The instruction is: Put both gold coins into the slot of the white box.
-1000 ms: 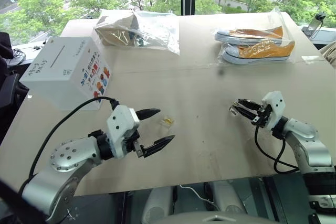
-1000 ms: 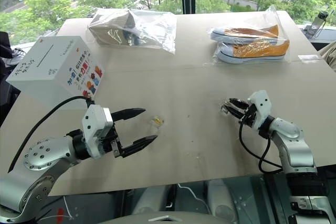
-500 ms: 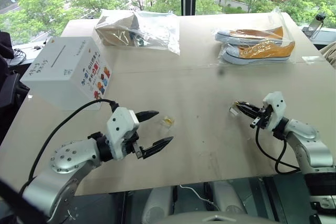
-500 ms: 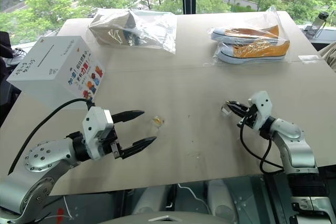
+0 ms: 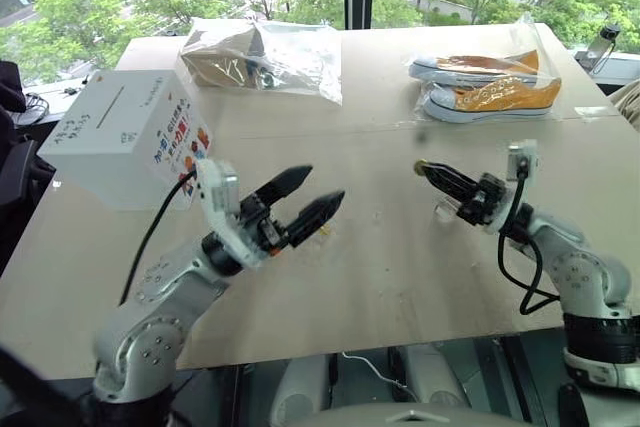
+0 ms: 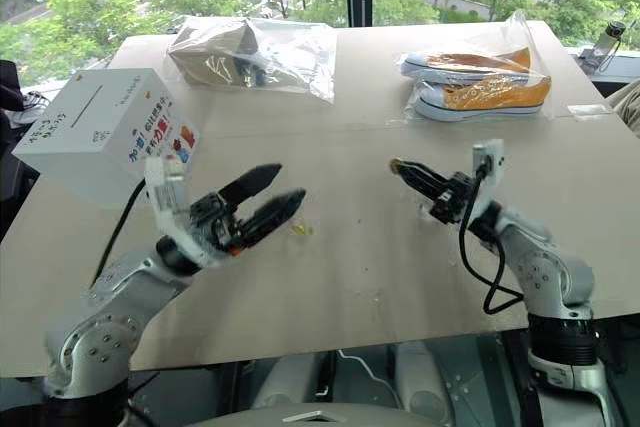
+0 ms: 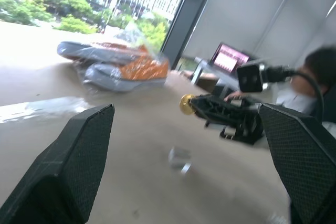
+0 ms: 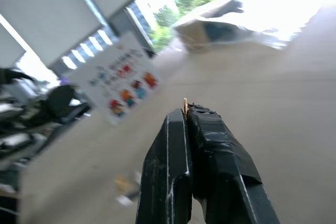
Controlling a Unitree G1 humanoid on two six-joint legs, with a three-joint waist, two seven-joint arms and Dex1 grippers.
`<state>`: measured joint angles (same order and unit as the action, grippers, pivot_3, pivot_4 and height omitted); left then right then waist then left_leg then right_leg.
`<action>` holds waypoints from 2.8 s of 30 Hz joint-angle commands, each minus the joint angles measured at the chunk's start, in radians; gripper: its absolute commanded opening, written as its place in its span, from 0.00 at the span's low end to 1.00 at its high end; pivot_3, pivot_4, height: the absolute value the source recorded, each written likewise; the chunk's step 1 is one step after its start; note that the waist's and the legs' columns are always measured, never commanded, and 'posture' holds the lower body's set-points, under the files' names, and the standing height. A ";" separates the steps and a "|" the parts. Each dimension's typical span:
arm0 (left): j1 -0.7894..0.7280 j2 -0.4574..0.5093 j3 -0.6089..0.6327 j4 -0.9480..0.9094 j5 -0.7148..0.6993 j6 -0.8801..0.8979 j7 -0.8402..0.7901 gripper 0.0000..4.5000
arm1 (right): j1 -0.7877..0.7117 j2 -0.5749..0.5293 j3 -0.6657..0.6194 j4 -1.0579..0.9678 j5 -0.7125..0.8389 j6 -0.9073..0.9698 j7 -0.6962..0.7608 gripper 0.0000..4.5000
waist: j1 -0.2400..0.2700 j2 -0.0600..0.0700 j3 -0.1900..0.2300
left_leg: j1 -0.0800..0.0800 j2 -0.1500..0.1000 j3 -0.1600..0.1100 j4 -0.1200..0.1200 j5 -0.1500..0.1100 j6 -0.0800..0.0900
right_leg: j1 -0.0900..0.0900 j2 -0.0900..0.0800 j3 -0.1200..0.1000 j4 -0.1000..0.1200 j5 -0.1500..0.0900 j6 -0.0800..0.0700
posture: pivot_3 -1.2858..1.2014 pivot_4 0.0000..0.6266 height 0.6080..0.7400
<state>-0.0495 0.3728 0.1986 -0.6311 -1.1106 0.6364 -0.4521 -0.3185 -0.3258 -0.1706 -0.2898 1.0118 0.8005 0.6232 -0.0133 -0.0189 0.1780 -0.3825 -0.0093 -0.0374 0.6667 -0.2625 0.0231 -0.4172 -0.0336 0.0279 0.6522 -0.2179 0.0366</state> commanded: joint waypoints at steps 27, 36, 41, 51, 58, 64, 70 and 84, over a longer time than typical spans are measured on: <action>-0.037 -0.124 -0.072 0.034 -0.370 -0.021 0.093 0.23 | -0.040 0.153 0.121 -0.140 0.374 0.081 -0.180 0.00 | -0.002 0.000 0.000 | -0.001 -0.001 -0.001 0.000 0.000 0.000 | 0.000 0.002 0.000 -0.002 -0.002 -0.003 | 0.52 0.24 1.00; -0.026 -0.106 -0.094 0.028 -0.385 -0.006 0.086 0.02 | -0.042 0.142 0.140 -0.151 0.387 0.080 -0.168 0.00 | -0.003 0.000 0.000 | -0.002 -0.001 -0.001 0.000 0.000 0.000 | 0.000 0.002 -0.001 -0.003 -0.002 -0.003 | 0.52 0.24 1.00; -0.028 -0.095 -0.100 0.029 -0.396 -0.005 0.088 0.02 | -0.043 0.138 0.147 -0.154 0.388 0.077 -0.165 0.00 | -0.002 0.000 0.000 | -0.002 -0.001 -0.001 0.000 0.000 0.000 | 0.000 0.001 -0.001 -0.004 -0.002 -0.003 | 0.52 0.24 1.00; -0.035 -0.077 -0.112 0.041 -0.411 0.006 0.099 0.02 | -0.061 0.130 0.162 -0.158 0.384 0.079 -0.140 0.00 | -0.002 0.000 0.000 | -0.003 -0.001 -0.001 -0.001 -0.001 0.001 | 0.000 0.001 -0.001 -0.006 -0.002 -0.003 | 0.52 0.24 1.00; -0.045 -0.066 -0.127 0.047 -0.426 0.025 0.089 0.02 | -0.077 0.129 0.173 -0.156 0.380 0.077 -0.141 0.00 | -0.002 0.000 0.000 | -0.003 -0.001 -0.002 -0.001 -0.001 0.001 | 0.000 0.001 -0.001 -0.007 -0.002 -0.003 | 0.52 0.24 1.00; -0.049 -0.063 -0.136 0.050 -0.429 0.033 0.083 0.02 | -0.088 0.134 0.181 -0.150 0.373 0.078 -0.142 0.00 | -0.002 0.000 0.000 | -0.003 -0.001 -0.002 -0.001 -0.001 0.001 | 0.000 0.001 -0.001 -0.008 -0.002 -0.003 | 0.52 0.24 1.00; -0.049 -0.067 -0.143 0.057 -0.421 0.029 0.089 0.53 | -0.089 0.130 0.184 -0.151 0.374 0.076 -0.139 0.00 | -0.003 0.000 0.000 | -0.003 -0.001 -0.002 -0.002 -0.001 0.002 | 0.000 0.001 -0.002 -0.008 -0.002 -0.003 | 0.52 0.24 1.00; -0.022 -0.124 -0.095 0.024 -0.379 -0.073 0.060 0.53 | -0.087 0.133 0.181 -0.129 0.375 0.068 -0.144 0.00 | -0.002 0.000 0.000 | -0.004 -0.001 -0.002 -0.002 -0.001 0.002 | 0.000 0.001 -0.002 -0.009 -0.002 -0.003 | 0.52 0.24 1.00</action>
<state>-0.0734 0.2534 0.0841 -0.5604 -1.4946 0.5871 -0.3749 -0.3904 -0.1988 0.0202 -0.3936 1.3665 0.8864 0.4728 -0.0151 -0.0187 0.1781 -0.3866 -0.0104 -0.0397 0.6645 -0.2634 0.0248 -0.4175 -0.0328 0.0257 0.6428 -0.2198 0.0336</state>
